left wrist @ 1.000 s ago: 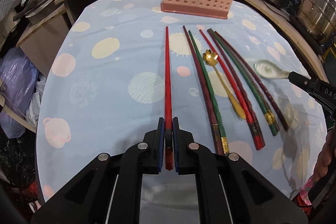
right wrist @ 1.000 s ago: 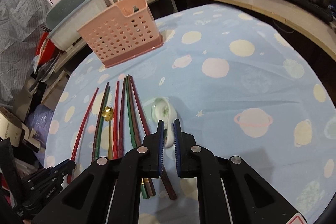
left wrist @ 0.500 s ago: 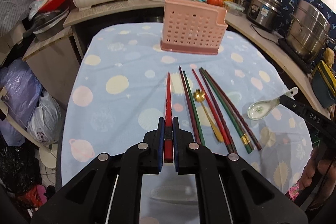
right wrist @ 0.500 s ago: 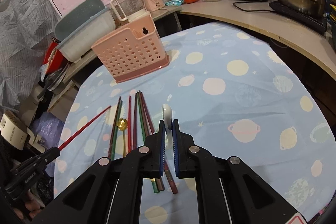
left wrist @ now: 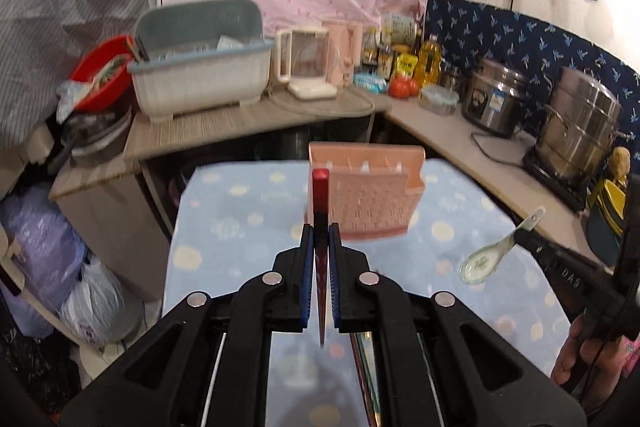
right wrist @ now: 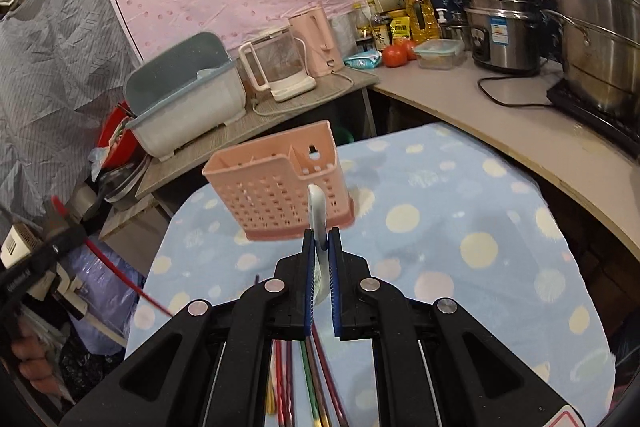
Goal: Organize utensils
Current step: 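Lift the red chopstick with the left tool while the right tool carries the spoon into the pink basket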
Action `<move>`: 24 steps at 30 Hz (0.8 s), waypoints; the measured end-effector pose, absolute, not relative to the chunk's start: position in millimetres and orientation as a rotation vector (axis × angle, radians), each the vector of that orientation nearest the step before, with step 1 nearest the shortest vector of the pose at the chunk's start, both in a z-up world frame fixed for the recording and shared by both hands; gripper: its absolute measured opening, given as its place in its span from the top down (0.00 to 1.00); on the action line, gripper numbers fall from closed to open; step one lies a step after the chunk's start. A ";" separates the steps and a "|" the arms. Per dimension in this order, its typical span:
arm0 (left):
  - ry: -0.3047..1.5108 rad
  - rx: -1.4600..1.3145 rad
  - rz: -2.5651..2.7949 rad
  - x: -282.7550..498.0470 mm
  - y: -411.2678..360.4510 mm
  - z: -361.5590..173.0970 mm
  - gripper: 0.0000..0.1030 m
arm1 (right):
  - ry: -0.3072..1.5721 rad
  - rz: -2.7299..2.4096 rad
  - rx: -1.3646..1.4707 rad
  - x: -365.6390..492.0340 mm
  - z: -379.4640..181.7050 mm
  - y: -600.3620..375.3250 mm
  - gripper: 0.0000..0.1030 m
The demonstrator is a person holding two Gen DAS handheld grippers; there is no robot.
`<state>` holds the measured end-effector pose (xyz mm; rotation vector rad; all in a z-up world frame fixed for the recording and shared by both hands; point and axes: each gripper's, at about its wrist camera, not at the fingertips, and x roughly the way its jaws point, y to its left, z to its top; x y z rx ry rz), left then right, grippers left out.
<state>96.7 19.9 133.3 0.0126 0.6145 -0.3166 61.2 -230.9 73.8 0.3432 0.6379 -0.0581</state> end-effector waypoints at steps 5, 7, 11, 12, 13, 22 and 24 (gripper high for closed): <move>0.529 0.007 -0.311 128.2 13.7 176.0 0.93 | 0.621 -0.051 0.346 101.6 88.1 -232.7 0.93; 0.489 -0.009 -0.312 140.9 12.7 195.5 0.93 | 0.603 -0.059 0.346 119.1 96.4 -235.9 0.93; 0.408 -0.033 -0.313 167.4 5.1 230.3 0.93 | 0.574 -0.087 0.334 156.5 111.4 -243.4 0.93; 0.391 -0.040 -0.315 175.3 2.1 236.7 0.93 | 0.572 -0.093 0.334 164.6 113.1 -245.1 0.93; 0.378 -0.047 -0.314 182.0 -0.8 241.4 0.93 | 0.571 -0.098 0.337 173.3 114.2 -247.0 0.93; 0.418 -0.060 -0.302 248.0 -22.2 221.0 0.93 | 0.640 -0.104 0.337 237.0 90.2 -253.0 0.93; 0.452 -0.057 -0.302 256.1 -25.0 206.1 0.93 | 0.664 -0.102 0.330 244.3 79.5 -251.3 0.93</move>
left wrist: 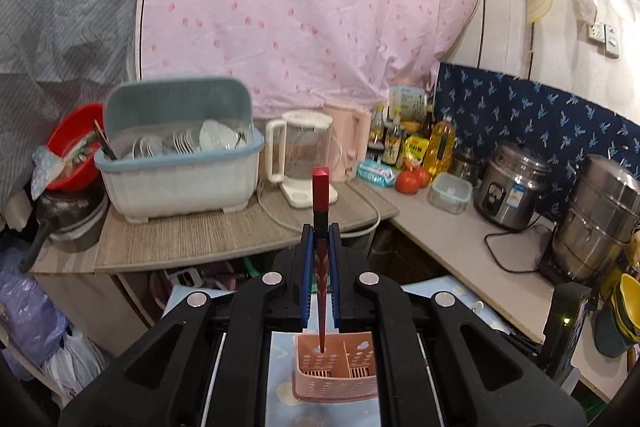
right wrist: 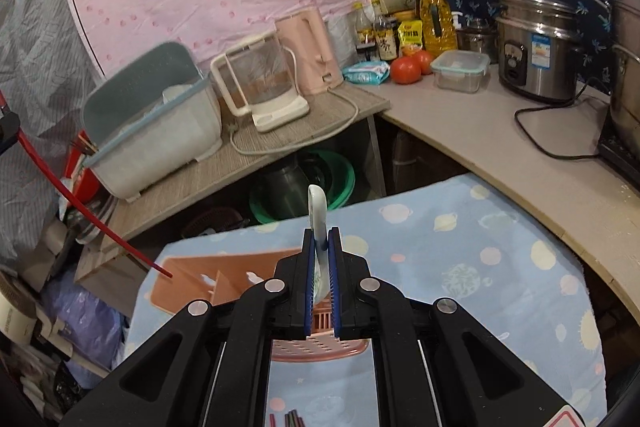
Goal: Organize utensils
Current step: 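Lift the red chopstick with the left tool while the right tool carries the spoon into the pink basket, then open both tools and raise them away from the pink basket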
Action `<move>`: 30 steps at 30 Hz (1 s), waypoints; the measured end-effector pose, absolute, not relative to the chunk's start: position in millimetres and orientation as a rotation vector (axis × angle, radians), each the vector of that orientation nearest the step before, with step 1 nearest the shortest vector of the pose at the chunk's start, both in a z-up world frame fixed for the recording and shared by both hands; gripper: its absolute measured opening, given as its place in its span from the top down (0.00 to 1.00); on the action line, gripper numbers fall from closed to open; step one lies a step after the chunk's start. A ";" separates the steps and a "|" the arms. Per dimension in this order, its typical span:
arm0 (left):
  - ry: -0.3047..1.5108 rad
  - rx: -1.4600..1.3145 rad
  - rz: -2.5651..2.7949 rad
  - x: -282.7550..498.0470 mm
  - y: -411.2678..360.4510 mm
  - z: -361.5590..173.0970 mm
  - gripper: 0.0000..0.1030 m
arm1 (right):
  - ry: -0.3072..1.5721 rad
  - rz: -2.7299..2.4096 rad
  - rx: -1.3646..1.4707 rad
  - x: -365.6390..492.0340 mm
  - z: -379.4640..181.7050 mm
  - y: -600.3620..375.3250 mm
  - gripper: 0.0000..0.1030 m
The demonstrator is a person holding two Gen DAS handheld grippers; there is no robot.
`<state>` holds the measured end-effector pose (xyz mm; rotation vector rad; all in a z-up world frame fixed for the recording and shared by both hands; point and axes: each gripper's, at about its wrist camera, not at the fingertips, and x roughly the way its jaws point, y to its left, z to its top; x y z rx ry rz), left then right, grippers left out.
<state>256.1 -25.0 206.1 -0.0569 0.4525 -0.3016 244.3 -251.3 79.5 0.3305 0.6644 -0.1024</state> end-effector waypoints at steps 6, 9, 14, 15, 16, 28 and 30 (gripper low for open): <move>0.509 -0.037 -0.286 265.4 -32.4 176.3 0.92 | 0.685 -0.116 0.309 249.8 61.7 -246.5 0.85; 0.507 -0.008 -0.270 258.6 -35.9 170.4 0.80 | 0.654 -0.137 0.298 236.3 66.8 -244.9 0.65; 0.505 0.036 -0.255 231.4 -38.7 165.7 0.58 | 0.627 -0.121 0.310 199.2 76.5 -240.7 0.63; 0.509 0.043 -0.256 225.6 -39.7 164.9 0.57 | 0.624 -0.121 0.313 191.9 78.0 -240.0 0.62; 0.515 0.047 -0.264 217.1 -39.9 163.2 0.57 | 0.622 -0.117 0.319 180.9 78.4 -238.5 0.61; 0.605 0.080 -0.290 122.9 -37.8 128.5 0.49 | 0.661 -0.097 0.362 67.2 61.1 -226.5 0.58; 0.629 0.076 -0.298 109.6 -37.4 119.6 0.48 | 0.676 -0.100 0.365 49.0 54.0 -224.8 0.58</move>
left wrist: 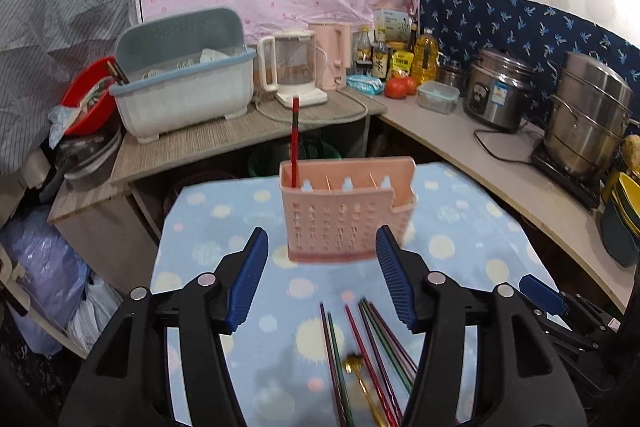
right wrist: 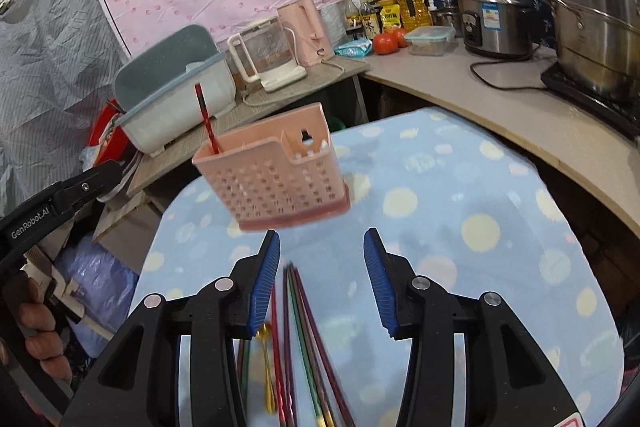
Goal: Organize utensils
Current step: 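Open both tools and raise them away from the pink basket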
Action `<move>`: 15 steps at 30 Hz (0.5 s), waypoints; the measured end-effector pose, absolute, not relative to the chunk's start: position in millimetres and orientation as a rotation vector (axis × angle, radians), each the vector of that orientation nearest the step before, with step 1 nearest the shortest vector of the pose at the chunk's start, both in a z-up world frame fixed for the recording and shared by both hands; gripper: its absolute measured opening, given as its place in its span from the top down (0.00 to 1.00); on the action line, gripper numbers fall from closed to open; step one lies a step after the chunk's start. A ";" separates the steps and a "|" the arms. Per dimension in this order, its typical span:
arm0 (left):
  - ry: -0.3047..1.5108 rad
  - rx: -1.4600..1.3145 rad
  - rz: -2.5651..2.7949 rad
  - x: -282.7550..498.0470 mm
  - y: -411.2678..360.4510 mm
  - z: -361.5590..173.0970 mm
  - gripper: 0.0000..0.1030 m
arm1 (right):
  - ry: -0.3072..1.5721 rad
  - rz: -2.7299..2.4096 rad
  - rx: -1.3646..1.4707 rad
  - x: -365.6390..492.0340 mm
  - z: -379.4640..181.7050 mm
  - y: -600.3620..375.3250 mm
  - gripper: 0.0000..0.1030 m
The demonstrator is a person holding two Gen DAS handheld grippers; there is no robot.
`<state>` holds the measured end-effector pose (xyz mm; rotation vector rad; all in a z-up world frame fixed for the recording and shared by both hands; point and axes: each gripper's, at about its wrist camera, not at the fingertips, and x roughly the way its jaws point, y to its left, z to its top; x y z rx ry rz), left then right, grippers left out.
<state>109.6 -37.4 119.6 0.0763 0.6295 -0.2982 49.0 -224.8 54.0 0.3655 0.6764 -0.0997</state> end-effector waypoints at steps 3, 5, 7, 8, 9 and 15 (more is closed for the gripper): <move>0.672 0.082 -0.314 89.2 -37.8 102.6 0.48 | 0.709 -0.102 0.371 24.0 40.1 -223.5 0.58; 0.705 0.092 -0.327 73.4 -37.9 87.8 0.47 | 0.731 -0.113 0.359 9.3 30.3 -221.8 0.58; 0.740 0.096 -0.337 59.7 -36.1 71.4 0.47 | 0.763 -0.115 0.350 -6.5 17.0 -220.2 0.58; 0.762 0.101 -0.340 53.3 -35.4 61.9 0.46 | 0.777 -0.116 0.344 -12.5 11.0 -219.6 0.58; 0.780 0.105 -0.344 47.7 -34.7 53.8 0.46 | 0.796 -0.123 0.335 -20.6 3.3 -218.1 0.58; 0.902 0.124 -0.349 17.8 -25.3 -6.8 0.46 | 0.884 -0.113 0.341 -49.1 -36.6 -207.8 0.58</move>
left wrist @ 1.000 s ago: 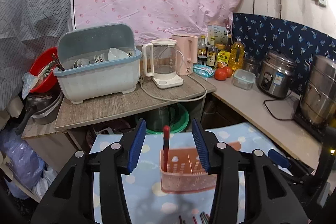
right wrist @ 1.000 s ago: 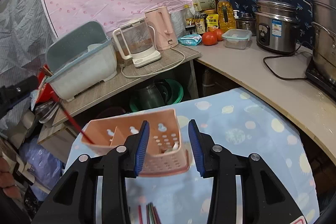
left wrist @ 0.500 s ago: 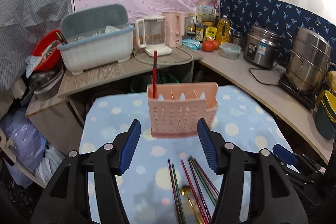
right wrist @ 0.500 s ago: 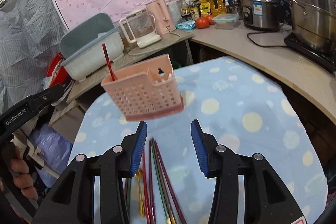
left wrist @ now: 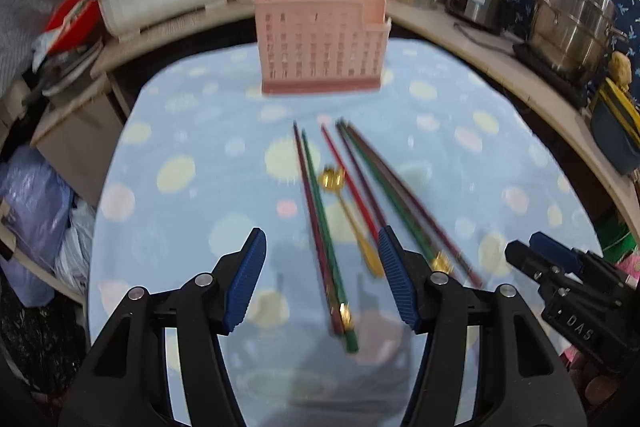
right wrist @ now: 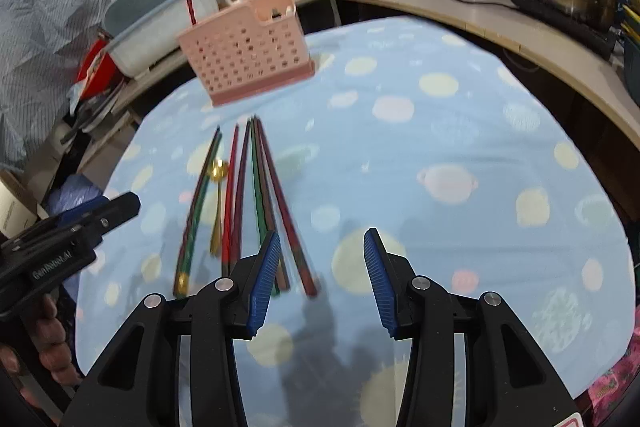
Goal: Organize utensils
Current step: 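Open both tools and raise them away from the pink basket, then grasp a dark red chopstick with the right tool while the left tool grasps another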
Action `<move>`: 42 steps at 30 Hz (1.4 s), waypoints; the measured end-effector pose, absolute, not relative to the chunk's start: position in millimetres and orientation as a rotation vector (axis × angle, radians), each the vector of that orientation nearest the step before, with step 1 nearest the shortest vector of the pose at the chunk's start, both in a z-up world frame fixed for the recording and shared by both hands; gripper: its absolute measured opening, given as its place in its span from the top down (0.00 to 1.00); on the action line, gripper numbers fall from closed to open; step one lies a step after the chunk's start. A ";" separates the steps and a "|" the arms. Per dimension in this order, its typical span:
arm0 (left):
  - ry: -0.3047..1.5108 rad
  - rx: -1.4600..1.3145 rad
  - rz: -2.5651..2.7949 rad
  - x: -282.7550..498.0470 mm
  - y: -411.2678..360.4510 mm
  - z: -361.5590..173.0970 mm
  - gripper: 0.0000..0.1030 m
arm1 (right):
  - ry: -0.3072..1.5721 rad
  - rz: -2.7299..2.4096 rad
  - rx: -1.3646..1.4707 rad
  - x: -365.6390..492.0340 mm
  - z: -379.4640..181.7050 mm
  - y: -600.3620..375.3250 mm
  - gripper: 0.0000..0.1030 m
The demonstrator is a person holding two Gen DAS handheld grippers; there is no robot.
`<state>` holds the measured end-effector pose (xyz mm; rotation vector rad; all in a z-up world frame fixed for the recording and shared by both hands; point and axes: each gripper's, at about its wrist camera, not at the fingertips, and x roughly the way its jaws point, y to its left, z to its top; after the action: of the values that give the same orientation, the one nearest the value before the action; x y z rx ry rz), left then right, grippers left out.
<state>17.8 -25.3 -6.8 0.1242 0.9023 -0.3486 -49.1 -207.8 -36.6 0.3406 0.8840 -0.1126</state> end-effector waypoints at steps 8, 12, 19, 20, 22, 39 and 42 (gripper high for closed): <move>0.976 0.124 -0.316 2.2 -2.5 -51.6 0.47 | 0.936 -0.106 0.307 -55.0 -63.1 -194.4 0.60; 0.982 0.122 -0.312 3.8 -1.2 -56.4 0.47 | 0.942 -0.106 0.284 -51.2 -67.1 -191.5 0.63; 0.984 0.124 -0.330 7.5 -8.5 -57.1 0.47 | 0.955 -0.098 0.276 -44.1 -71.5 -190.5 0.66; 0.987 0.130 -0.326 8.8 -9.8 -58.6 0.47 | 0.956 -0.098 0.276 -44.1 -71.8 -190.4 0.66; 0.999 0.134 -0.315 12.9 -10.1 -63.0 0.47 | 0.958 -0.098 0.278 -42.9 -72.9 -190.2 0.66; 1.017 0.129 -0.313 21.2 -11.5 -65.6 0.47 | 0.961 -0.094 0.289 -39.5 -73.5 -192.6 0.66; 1.014 0.131 -0.309 21.0 -10.9 -67.1 0.45 | 0.961 -0.095 0.288 -39.4 -73.7 -192.5 0.66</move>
<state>21.0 -10.9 -67.1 0.1310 1.0135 -0.3087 -39.4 -192.5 -73.7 0.2881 0.9608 -0.0947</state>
